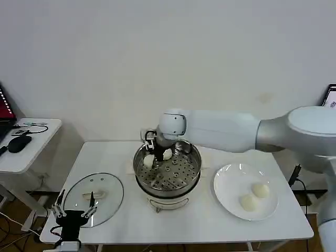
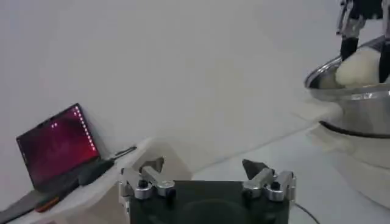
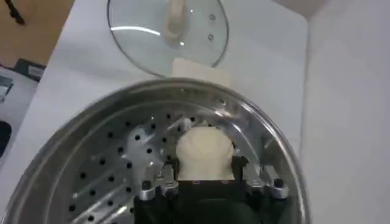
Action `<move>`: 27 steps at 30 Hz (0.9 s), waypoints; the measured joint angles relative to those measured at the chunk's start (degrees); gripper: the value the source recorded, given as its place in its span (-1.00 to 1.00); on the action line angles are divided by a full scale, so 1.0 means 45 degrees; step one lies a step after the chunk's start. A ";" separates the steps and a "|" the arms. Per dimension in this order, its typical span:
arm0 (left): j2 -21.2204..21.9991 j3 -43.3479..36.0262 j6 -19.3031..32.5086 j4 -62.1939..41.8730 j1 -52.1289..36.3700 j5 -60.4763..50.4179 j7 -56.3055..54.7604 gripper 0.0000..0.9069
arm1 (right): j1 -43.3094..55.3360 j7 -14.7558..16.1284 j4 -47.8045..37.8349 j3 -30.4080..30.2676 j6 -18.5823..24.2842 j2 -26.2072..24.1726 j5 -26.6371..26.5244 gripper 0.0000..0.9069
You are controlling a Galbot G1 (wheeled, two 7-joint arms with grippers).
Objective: Take steamed baozi put them in steamer then cover it.
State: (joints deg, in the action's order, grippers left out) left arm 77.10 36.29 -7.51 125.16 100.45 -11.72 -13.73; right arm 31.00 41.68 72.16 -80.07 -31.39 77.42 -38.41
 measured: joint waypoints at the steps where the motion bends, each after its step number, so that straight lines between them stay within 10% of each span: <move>1: 0.0001 0.0000 0.0009 0.0000 0.0008 0.0000 -0.0003 1.00 | -0.0023 0.0009 -0.0038 -0.0017 -0.0012 0.0043 0.0020 0.27; 4: 0.0000 0.0004 0.0018 0.0000 0.0010 0.0001 -0.0020 1.00 | -0.0094 0.0024 -0.0178 -0.0073 -0.0064 0.0161 0.0092 0.47; 6: 0.0000 0.0006 0.0019 -0.0001 -0.0013 0.0000 -0.0023 1.00 | -0.0184 0.0047 -0.0247 -0.0083 -0.0106 0.0229 0.0119 1.00; 27: 0.0004 -0.0185 -0.0023 0.0012 -0.0182 -0.0027 0.0034 1.00 | 0.1012 0.0233 0.1135 -0.0039 -0.0167 -0.1136 0.0388 1.00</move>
State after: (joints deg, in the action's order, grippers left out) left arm 77.12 35.46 -7.61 125.21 99.63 -11.84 -13.58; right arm 35.56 42.73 77.27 -80.25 -32.14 72.31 -36.67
